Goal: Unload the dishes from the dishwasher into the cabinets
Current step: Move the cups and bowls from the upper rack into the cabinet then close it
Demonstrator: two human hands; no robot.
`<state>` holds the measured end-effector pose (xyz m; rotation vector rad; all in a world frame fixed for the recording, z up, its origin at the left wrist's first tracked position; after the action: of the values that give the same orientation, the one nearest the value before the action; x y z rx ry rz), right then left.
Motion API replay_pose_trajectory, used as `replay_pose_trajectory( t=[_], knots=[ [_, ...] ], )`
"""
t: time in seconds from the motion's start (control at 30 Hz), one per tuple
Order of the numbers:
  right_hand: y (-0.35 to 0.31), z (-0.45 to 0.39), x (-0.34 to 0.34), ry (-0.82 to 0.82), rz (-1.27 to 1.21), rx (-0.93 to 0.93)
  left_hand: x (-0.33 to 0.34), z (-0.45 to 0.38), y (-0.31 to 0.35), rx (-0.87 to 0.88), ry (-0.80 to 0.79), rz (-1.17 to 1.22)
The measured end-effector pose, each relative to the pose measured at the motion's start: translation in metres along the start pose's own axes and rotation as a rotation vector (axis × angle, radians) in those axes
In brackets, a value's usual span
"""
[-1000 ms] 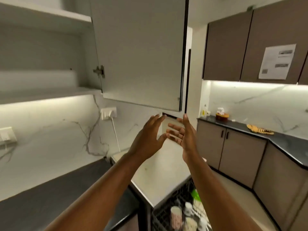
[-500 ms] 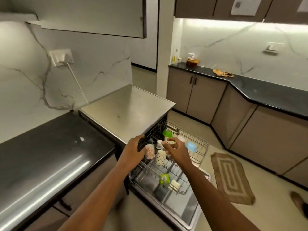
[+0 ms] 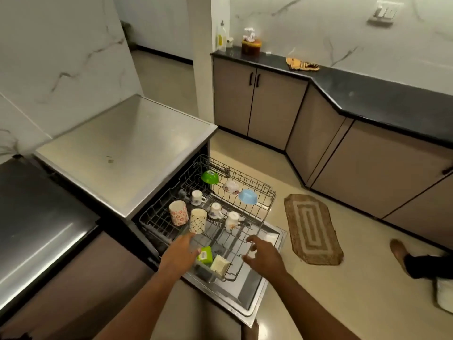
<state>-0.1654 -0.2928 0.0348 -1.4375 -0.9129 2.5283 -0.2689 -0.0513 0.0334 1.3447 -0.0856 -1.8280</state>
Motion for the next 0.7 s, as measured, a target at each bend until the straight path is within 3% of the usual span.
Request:
replay_pose_trajectory(
  t=[0.27,0.43,0.63,0.7],
  knots=[
    [0.041,-0.09,0.06,-0.268,0.251,-0.156,0.069,-0.087,-0.017,-0.044,-0.023,-0.255],
    [0.059,-0.143,0.123,-0.365,0.415,-0.345,0.113,-0.148,-0.042,0.035,-0.063,-0.429],
    [0.076,-0.198,0.184,-0.479,0.65,-0.552,0.177,-0.194,-0.072,0.001,-0.304,-0.596],
    [0.078,-0.211,0.197,-0.507,0.691,-0.618,0.189,-0.206,-0.08,-0.03,-0.304,-0.61]
  ],
)
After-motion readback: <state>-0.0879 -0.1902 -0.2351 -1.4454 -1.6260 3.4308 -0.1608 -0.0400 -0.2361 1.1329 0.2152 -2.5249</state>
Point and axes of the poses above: each hand's wrist, its own z-axis away from the middle knuckle, its own x-axis out of the palm, y = z × x, the point moved 1 cm from there along -z, towards the middle knuckle
